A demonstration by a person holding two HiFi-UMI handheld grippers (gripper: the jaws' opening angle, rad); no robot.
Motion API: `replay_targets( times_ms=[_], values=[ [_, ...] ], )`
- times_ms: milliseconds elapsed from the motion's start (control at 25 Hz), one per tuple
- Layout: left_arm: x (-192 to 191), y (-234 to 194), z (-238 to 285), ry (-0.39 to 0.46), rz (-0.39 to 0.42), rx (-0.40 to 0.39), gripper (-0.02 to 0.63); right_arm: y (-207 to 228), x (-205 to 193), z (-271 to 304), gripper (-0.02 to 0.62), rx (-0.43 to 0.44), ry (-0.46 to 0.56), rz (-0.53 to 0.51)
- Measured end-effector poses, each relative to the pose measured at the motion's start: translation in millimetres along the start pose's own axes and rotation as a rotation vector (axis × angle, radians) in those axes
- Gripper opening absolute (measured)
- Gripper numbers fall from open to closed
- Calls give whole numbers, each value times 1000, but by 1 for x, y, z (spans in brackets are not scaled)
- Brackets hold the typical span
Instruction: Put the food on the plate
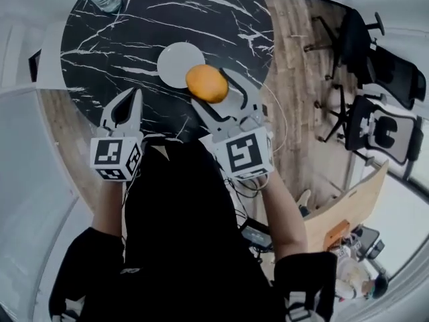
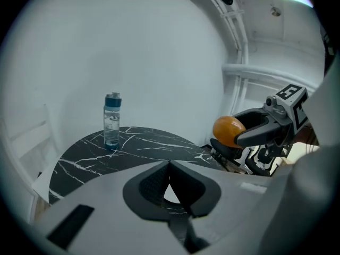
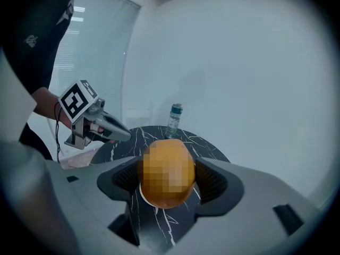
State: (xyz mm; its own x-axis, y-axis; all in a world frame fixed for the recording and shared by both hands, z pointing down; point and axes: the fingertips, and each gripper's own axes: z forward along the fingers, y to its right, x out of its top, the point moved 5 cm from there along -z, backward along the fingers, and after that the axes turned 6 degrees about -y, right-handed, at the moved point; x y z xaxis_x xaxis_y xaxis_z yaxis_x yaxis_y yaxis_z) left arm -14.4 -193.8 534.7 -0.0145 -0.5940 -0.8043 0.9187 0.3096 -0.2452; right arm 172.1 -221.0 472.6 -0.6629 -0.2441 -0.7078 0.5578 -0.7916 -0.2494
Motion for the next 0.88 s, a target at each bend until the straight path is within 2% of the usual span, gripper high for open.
replay_targets(
  times_ms=[200, 400, 600, 880],
  values=[
    [-25, -11, 13, 5, -95, 44, 0, -3, -3, 29, 309, 65, -71, -98],
    [-45, -17, 32, 35, -218, 39, 0, -6, -8, 59, 310, 107, -153, -210],
    [-63, -22, 48, 20, -242, 64, 0, -13, -16, 94, 310, 161, -207, -291],
    [-86, -23, 67, -31, -257, 70, 0, -20, -45, 149, 310, 267, -310, -271]
  ],
)
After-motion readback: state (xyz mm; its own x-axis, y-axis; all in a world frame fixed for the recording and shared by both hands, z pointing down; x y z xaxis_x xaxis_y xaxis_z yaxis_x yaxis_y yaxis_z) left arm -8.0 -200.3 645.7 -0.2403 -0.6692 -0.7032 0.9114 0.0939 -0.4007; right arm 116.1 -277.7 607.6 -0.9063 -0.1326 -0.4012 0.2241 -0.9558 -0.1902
